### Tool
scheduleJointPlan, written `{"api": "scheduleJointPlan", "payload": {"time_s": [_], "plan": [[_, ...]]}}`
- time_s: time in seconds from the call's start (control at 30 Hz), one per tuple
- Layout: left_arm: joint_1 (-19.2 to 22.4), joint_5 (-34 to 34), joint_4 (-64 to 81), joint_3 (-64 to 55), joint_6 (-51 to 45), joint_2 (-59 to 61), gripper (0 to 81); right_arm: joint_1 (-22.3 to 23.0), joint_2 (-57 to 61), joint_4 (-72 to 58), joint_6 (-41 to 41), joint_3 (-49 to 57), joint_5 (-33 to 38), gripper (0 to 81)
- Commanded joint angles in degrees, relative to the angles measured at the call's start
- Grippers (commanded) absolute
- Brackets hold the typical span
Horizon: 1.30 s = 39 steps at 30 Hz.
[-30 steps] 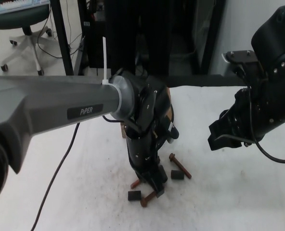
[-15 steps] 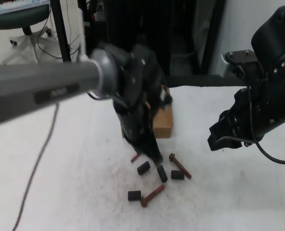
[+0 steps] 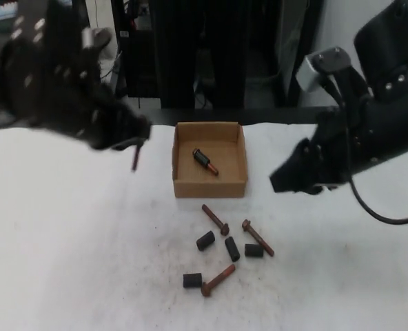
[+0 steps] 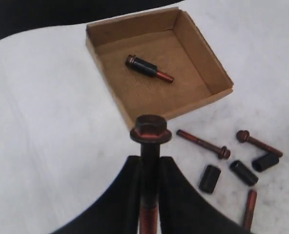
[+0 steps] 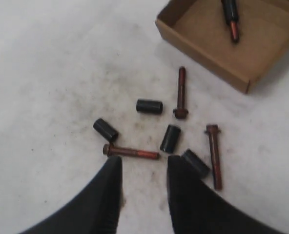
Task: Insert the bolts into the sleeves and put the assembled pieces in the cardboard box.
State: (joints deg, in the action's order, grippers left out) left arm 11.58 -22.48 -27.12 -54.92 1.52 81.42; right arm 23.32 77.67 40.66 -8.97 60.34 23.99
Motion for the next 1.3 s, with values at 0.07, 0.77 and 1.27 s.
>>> {"api": "scheduleJointPlan", "payload": {"time_s": [0.07, 0.77, 1.27], "plan": [[-1.4, -1.2, 1.1, 5.5, 0.5, -3.6, 0.4, 4.6, 7.2, -4.3, -2.7, 0.2, -0.2, 30.0], [-1.4, 2.7, -6.2, 7.4, 7.6, -5.5, 0.4, 18.8, 28.6, 1.0, -23.4, 15.2, -7.5, 30.0], [-1.4, 5.7, -9.9, 7.4, 12.0, -5.5, 0.4, 20.1, 32.9, 5.1, -32.3, 15.4, -11.6, 30.1]]}}
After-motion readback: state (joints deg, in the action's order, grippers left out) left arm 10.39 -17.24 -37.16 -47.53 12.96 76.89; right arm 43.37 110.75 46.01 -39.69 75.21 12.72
